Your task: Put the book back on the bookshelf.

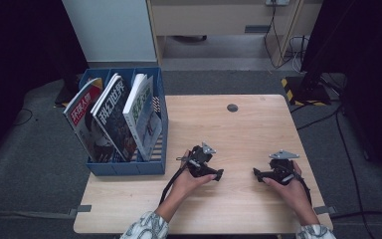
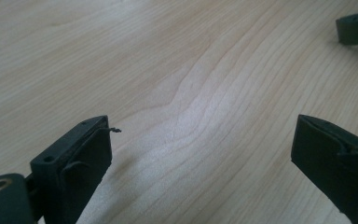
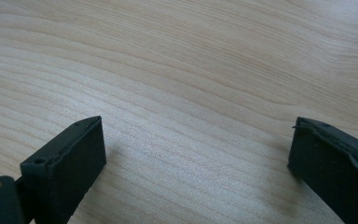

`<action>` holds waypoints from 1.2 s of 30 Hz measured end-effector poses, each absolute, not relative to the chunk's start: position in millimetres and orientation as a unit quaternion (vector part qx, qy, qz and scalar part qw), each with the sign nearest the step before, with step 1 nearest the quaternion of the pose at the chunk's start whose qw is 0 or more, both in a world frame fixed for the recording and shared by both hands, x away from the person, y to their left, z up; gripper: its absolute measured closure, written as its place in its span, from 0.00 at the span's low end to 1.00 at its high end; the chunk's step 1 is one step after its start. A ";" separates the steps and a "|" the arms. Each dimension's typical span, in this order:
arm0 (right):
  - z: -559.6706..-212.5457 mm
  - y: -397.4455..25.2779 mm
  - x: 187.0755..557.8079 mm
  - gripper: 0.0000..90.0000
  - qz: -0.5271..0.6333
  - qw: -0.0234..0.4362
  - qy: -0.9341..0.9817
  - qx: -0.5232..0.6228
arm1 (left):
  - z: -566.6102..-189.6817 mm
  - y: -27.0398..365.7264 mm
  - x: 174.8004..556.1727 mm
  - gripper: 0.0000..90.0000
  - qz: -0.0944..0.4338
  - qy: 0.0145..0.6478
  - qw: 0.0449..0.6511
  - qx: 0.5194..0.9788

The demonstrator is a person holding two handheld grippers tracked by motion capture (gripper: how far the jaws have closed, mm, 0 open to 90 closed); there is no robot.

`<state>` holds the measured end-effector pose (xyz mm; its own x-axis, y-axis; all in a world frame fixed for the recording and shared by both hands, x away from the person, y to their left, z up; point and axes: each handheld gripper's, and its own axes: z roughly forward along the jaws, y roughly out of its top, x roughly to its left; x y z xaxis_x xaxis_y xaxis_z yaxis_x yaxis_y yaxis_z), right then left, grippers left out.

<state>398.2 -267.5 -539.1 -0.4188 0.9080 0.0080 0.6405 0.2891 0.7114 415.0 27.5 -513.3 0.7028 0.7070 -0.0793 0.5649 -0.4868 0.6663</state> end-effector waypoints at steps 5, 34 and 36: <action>-539.2 -267.4 398.1 0.05 0.327 0.205 0.776 0.499 | -521.1 29.8 417.2 0.05 0.105 0.374 0.330 0.860; -539.0 -267.3 397.8 0.05 0.326 0.204 0.776 0.500 | -533.1 45.7 424.7 0.03 0.151 0.401 0.322 0.844; -539.0 -267.2 397.8 0.05 0.326 0.204 0.776 0.501 | -535.1 46.3 423.6 0.02 0.154 0.400 0.330 0.841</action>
<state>397.8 -267.2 -539.0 -0.4155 0.9095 0.0094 0.6435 0.2866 0.7098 423.6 46.3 -535.1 0.6331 0.7740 -0.0038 0.5704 -0.4633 0.6782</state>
